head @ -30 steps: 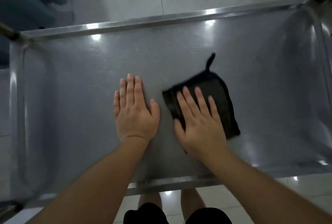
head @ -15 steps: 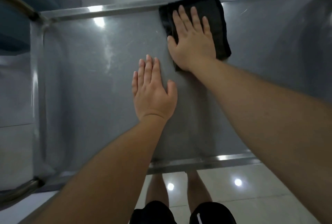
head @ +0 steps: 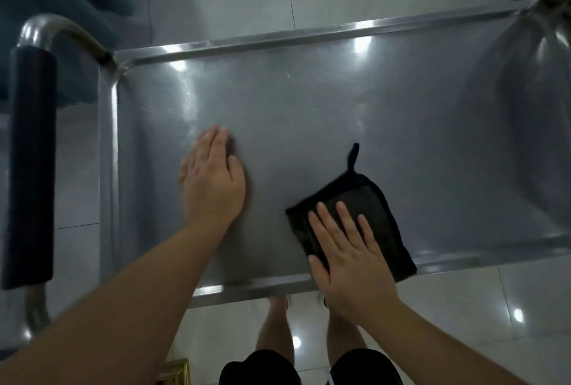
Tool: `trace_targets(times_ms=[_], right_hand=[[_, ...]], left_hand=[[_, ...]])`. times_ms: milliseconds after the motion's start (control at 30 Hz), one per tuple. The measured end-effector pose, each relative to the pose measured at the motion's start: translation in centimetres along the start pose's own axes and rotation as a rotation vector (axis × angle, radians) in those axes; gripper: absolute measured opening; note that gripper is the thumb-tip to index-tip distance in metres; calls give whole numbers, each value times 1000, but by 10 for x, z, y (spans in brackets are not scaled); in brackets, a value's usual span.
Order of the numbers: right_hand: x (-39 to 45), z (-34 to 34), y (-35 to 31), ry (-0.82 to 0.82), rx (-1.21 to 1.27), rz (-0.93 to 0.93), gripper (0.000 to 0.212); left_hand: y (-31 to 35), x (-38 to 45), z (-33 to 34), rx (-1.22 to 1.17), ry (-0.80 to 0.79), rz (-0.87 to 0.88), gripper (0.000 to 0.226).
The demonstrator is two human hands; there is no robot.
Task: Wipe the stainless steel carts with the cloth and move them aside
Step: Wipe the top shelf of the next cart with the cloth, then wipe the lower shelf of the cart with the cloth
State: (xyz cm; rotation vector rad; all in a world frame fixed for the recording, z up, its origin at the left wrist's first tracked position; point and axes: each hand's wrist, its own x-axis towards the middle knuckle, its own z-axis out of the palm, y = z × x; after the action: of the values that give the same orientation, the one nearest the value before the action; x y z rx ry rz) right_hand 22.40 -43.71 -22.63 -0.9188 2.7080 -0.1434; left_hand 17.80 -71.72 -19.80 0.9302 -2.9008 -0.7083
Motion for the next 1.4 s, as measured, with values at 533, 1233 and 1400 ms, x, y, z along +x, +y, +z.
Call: trace_targets(times_ms=[533,1233,1400], right_hand=[[277,-65,-5,34,39,279,83],[-31,-9,-70,-36,272,-190,52],[-29,-37,-85,-135,332,-47,39]], left_hand=[[-38,-11,14,225,-46,187,69],[-35,-10,-3,184,-205,146,71],[-22,2,-34,308,-402,161,74]])
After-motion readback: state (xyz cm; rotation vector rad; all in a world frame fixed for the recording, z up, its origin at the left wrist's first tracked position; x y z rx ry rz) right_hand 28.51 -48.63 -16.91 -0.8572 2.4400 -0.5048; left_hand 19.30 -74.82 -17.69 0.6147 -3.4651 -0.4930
